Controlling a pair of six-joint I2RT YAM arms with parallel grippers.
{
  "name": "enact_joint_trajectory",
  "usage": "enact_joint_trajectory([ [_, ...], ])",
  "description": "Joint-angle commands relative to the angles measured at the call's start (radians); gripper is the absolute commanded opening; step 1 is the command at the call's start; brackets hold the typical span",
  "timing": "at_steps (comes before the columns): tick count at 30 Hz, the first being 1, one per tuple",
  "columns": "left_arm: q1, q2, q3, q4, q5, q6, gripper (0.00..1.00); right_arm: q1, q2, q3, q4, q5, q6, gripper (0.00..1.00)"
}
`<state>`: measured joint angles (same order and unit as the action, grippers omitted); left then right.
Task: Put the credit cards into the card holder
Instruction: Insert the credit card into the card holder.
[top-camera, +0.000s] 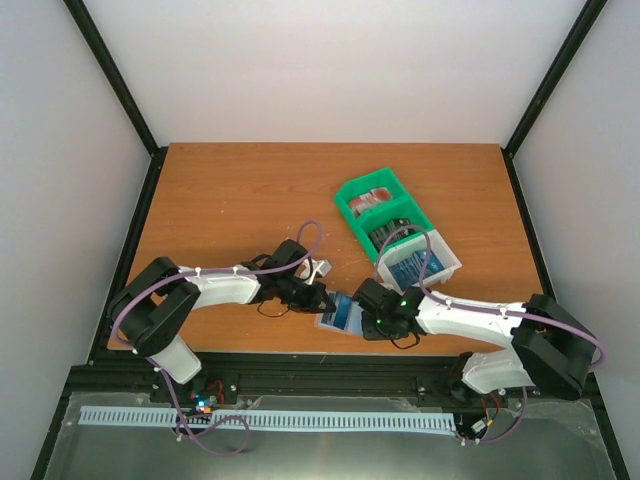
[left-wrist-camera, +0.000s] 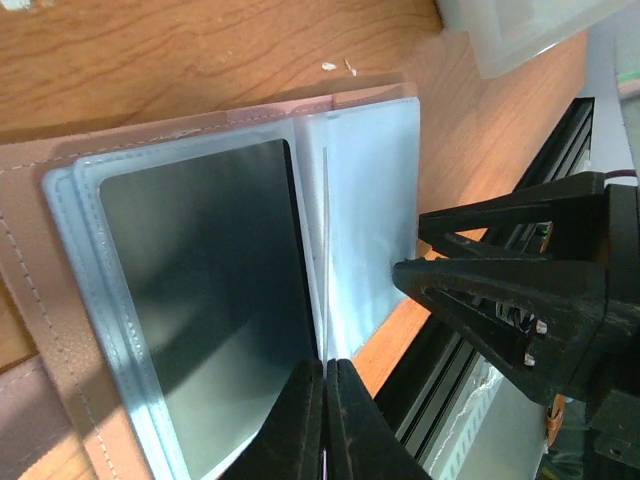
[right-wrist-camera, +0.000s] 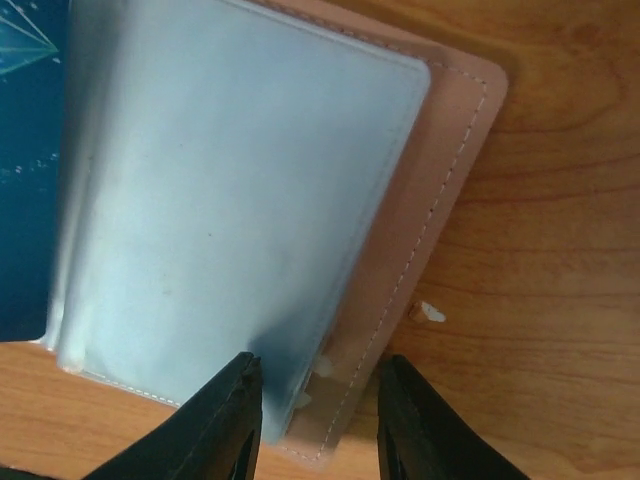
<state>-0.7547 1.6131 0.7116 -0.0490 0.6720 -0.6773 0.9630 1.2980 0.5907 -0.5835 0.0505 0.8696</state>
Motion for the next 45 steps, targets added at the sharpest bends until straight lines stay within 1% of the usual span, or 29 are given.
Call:
enact_joint_trajectory([
  [1, -0.006, -0.007, 0.015, 0.034, 0.006, 0.011, 0.01, 0.022, 0.046, 0.014, -0.035, 0.089, 0.032, 0.34],
  [7, -0.006, -0.002, -0.016, 0.105, 0.006, -0.054, 0.01, 0.022, 0.077, 0.004, -0.022, 0.098, 0.039, 0.32],
  [13, -0.006, 0.014, -0.028, 0.160, 0.014, -0.095, 0.00, 0.022, 0.057, -0.027, -0.006, 0.079, 0.052, 0.20],
  [15, -0.006, 0.015, -0.029, 0.164, 0.007, -0.101, 0.01, 0.022, 0.046, -0.037, -0.001, 0.071, 0.056, 0.18],
  [18, -0.006, 0.023, -0.031, 0.155, -0.014, -0.123, 0.01, 0.022, 0.033, -0.049, 0.003, 0.066, 0.060, 0.18],
  [21, -0.006, 0.017, -0.052, 0.163, -0.047, -0.178, 0.01, 0.020, 0.029, -0.052, 0.006, 0.065, 0.065, 0.18],
  [26, -0.013, -0.031, -0.133, 0.234, -0.099, -0.283, 0.01, 0.022, 0.037, -0.055, 0.018, 0.057, 0.078, 0.18],
  [30, -0.017, -0.056, -0.202, 0.345, -0.097, -0.365, 0.01, 0.021, 0.042, -0.055, 0.027, 0.052, 0.081, 0.18],
  [31, -0.021, -0.053, -0.208, 0.352, -0.100, -0.376, 0.01, 0.022, 0.043, -0.055, 0.029, 0.050, 0.081, 0.18],
  [36, -0.026, -0.043, -0.229, 0.410, -0.084, -0.402, 0.01, 0.022, 0.041, -0.058, 0.028, 0.048, 0.084, 0.18],
  [40, -0.026, -0.092, -0.238, 0.430, -0.098, -0.402, 0.00, 0.022, 0.034, -0.062, 0.029, 0.047, 0.086, 0.18],
  [45, -0.026, -0.116, -0.243, 0.482, -0.061, -0.402, 0.01, 0.022, 0.035, -0.064, 0.032, 0.047, 0.086, 0.18],
])
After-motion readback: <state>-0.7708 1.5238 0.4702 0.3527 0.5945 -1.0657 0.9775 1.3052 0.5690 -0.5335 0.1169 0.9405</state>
